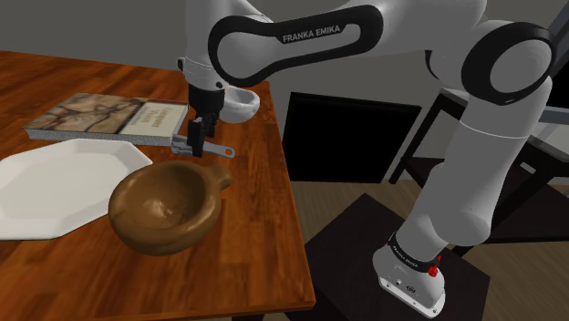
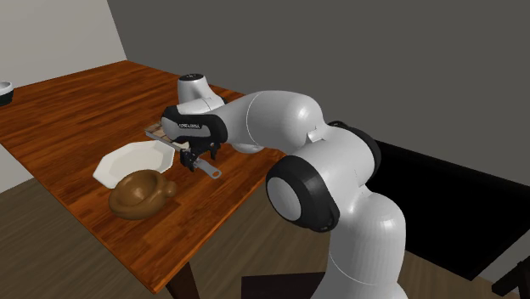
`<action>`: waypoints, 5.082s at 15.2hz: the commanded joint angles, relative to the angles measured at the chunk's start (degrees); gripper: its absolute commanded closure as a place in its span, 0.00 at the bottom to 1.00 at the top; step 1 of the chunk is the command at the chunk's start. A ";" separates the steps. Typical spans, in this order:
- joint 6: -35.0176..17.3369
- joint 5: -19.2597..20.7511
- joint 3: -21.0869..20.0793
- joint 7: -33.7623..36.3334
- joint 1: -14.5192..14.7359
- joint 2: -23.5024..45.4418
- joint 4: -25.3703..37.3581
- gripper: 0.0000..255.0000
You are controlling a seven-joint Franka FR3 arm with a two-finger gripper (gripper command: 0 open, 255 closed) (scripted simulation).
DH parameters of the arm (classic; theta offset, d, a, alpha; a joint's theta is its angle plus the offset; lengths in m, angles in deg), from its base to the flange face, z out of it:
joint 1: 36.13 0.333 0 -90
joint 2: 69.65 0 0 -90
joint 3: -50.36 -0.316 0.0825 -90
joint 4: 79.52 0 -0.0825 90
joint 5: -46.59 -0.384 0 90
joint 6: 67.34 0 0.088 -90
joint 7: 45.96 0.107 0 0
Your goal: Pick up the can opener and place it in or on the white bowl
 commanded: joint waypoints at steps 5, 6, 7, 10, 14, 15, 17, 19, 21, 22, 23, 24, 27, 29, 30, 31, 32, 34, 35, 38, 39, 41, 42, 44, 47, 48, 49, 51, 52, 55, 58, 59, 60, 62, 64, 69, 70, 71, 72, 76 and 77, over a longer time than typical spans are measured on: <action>-0.14 0.02 0.01 -0.01 -0.01 0.06 -0.08 0.00; -0.14 0.02 0.01 -0.01 -0.01 0.06 -0.08 1.00; -0.15 0.02 0.01 -0.01 -0.01 0.06 -0.08 1.00; -0.14 0.02 0.01 -0.01 -0.01 0.05 -0.08 1.00; -0.15 0.02 0.01 -0.01 -0.01 0.05 -0.09 1.00; -0.16 0.02 0.01 -0.01 -0.01 0.06 -0.08 1.00; 1.31 -0.09 -0.02 -0.07 -0.01 -0.19 1.15 1.00; 2.80 -0.16 -0.04 -0.11 0.00 -0.35 2.49 1.00; 4.30 -0.22 -0.07 -0.14 0.02 -0.47 3.88 1.00; 5.06 -0.24 -0.08 -0.15 0.03 -0.52 4.59 1.00; 5.82 -0.25 -0.10 -0.15 0.04 -0.55 5.33 1.00; 6.59 -0.26 -0.11 -0.16 0.06 -0.56 6.08 1.00; 8.91 -0.26 -0.15 -0.15 0.13 -0.52 8.44 1.00; 10.49 -0.23 -0.18 -0.12 0.19 -0.42 10.11 1.00; 11.28 -0.21 -0.19 -0.11 0.22 -0.35 10.98 1.00; 12.09 -0.18 -0.21 -0.09 0.26 -0.26 11.87 1.00; 12.90 -0.15 -0.22 -0.07 0.30 -0.15 12.78 1.00; 14.54 -0.06 -0.26 -0.01 0.40 0.11 14.67 1.00; 15.37 0.00 -0.28 0.02 0.45 0.27 15.65 1.00; 17.92 0.20 -0.34 0.13 0.65 0.86 18.76 1.00; 18.79 0.29 -0.36 0.18 0.73 1.09 19.85 1.00; 20.56 0.48 -0.40 0.27 0.91 1.63 22.14 1.00; 21.47 0.59 -0.43 0.33 1.01 1.93 23.33 1.00; 23.33 0.84 -0.48 0.44 1.24 2.62 25.84 1.00; 26.25 1.30 -0.57 0.64 1.68 3.86 29.95 1.00; 26.73 1.38 -0.58 0.68 1.76 4.08 30.65 1.00; 26.81 1.18 -0.14 -0.60 0.91 4.17 30.83 1.00; 27.06 0.85 0.74 -3.11 -0.74 4.57 31.48 1.00; 27.24 0.72 1.18 -4.35 -1.53 4.88 31.97 1.00; 28.02 0.44 2.43 -7.97 -3.82 6.27 34.10 1.00; 29.21 0.35 3.58 -11.46 -5.98 8.43 37.38 1.00; 29.73 0.36 3.94 -12.59 -6.66 9.34 38.77 1.00; 30.31 0.39 4.31 -13.71 -7.31 10.36 40.35 1.00; 31.75 0.52 4.99 -15.90 -8.54 12.79 44.14 1.00; 33.70 0.77 5.61 -18.03 -9.63 15.92 49.14 1.00; 29.20 0.14 5.74 -19.03 -11.08 13.87 42.57 1.00; 28.02 0.00 5.73 -19.09 -11.28 13.22 40.75 1.00; 26.89 -0.14 5.73 -19.14 -11.45 12.64 39.04 1.00; 25.80 -0.26 5.73 -19.20 -11.61 12.12 37.43 1.00; 21.75 -0.65 5.74 -19.40 -12.12 10.45 31.72 1.00; 20.80 -0.72 5.75 -19.45 -12.22 10.11 30.44 1.00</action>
